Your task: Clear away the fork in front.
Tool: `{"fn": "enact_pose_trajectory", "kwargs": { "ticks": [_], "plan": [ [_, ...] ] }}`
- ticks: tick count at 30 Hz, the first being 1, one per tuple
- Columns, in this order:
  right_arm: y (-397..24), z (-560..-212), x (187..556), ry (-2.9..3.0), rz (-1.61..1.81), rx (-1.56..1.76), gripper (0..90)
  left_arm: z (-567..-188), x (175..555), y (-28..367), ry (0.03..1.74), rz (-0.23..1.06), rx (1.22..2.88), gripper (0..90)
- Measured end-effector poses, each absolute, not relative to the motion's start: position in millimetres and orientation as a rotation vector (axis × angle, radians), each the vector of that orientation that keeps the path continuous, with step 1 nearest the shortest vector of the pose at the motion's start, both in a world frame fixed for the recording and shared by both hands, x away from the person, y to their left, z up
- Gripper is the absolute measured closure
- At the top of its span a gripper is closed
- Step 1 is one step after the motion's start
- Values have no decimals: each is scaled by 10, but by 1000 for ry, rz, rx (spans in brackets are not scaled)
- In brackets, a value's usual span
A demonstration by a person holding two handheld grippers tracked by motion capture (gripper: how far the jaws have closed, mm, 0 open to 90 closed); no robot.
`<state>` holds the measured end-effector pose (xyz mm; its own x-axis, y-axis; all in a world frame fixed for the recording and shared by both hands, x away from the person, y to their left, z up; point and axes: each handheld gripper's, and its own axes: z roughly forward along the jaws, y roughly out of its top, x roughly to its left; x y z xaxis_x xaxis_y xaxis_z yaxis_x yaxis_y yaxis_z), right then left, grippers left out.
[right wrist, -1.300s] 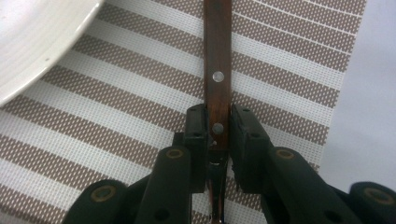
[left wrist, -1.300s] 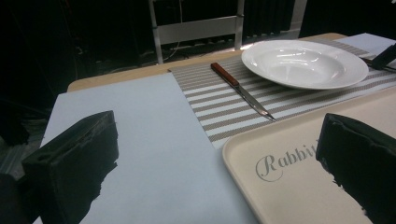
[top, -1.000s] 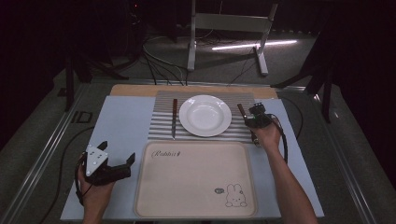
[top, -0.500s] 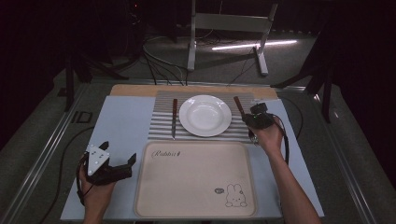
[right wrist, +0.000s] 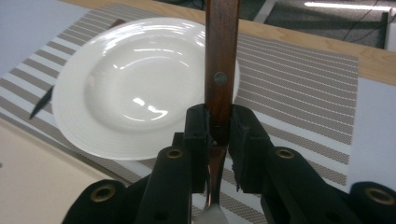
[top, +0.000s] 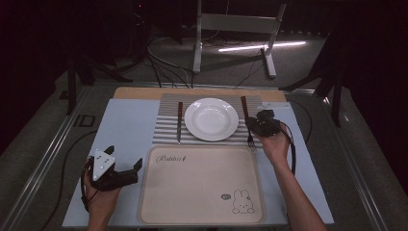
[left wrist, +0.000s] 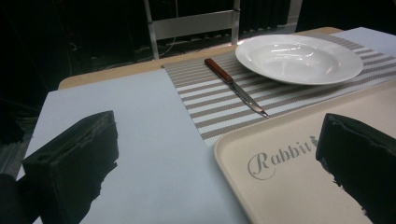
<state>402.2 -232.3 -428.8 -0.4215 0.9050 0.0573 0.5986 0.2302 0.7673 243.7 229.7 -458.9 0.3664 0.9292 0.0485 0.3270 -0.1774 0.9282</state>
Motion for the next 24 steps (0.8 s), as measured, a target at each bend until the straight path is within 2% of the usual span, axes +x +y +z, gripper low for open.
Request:
{"fn": "enact_pose_trajectory", "kwargs": {
  "ticks": [12,24],
  "plan": [
    [-2253,-4274,3870,2108,1070,1311,783,-4500,2481,2177,1088,798,1702,1],
    [-2222,-4261,3676,2132,1085,1248,783,-4300,2715,1725,976,732,1718,1]
  ]
}}
